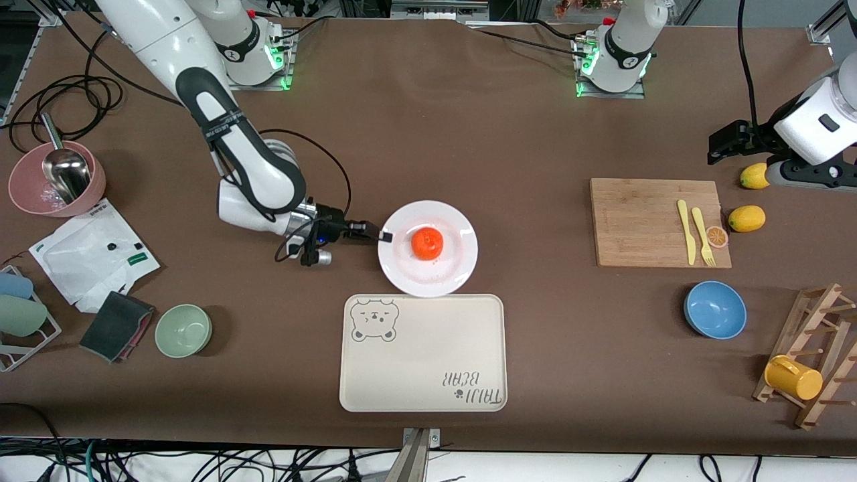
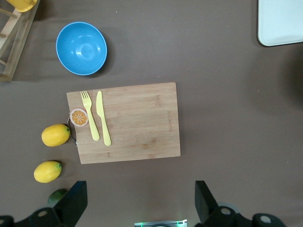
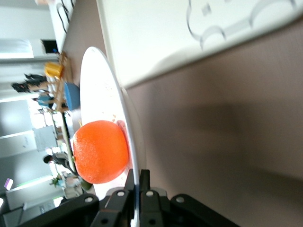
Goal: Place orange and plate with both arms
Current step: 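Slide the plate with the right gripper onto the bear tray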
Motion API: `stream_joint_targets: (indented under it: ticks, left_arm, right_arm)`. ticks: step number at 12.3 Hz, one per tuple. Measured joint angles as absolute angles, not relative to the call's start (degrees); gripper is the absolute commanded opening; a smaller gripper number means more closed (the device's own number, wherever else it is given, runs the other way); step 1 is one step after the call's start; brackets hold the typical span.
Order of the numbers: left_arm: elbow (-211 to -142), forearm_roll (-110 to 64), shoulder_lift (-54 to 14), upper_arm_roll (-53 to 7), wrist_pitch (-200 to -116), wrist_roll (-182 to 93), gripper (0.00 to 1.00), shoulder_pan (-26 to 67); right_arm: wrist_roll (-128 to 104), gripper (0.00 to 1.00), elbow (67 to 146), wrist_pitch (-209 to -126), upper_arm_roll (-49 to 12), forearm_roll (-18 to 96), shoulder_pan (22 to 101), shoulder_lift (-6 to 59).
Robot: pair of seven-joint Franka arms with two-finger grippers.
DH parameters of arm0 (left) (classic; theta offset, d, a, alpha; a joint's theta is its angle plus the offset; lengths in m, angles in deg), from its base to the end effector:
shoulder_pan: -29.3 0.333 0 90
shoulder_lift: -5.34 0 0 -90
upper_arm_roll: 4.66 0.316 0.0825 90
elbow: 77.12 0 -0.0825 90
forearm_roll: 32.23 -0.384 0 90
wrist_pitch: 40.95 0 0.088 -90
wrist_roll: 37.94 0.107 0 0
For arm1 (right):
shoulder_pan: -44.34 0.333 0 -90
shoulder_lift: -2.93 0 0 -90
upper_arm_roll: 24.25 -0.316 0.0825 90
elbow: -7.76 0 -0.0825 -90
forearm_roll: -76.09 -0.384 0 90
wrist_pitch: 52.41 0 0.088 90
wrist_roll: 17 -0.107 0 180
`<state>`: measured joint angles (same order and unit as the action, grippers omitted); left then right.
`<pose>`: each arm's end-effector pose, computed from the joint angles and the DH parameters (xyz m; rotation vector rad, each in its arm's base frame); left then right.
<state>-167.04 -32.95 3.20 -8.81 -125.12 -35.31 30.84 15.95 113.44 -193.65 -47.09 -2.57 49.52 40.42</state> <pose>0.5529 -0.0230 0.5963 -3.1211 0.1424 0.2153 0.5763 0.2877 0.1936 -2.1052 0.2177 0.0413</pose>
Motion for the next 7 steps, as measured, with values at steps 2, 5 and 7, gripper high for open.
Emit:
stream_joint_targets:
  ticks: [2,5,7]
  left_arm:
    - [-167.0,-33.0,3.2,-8.8,-125.1,-35.3,1.0,30.8]
    - [-167.0,-33.0,3.2,-8.8,-125.1,-35.3,1.0,30.8]
    - [-167.0,-33.0,3.2,-8.8,-125.1,-35.3,1.0,30.8]
  right_arm:
    - [11.5,0.0,106.4,-193.6,-47.0,-0.1,49.5,44.9]
    - [2.2,0.0,94.1,-193.6,-47.0,8.1,49.9,53.5]
    - [0.7,0.0,87.2,-193.6,-47.0,9.3,50.4,58.7]
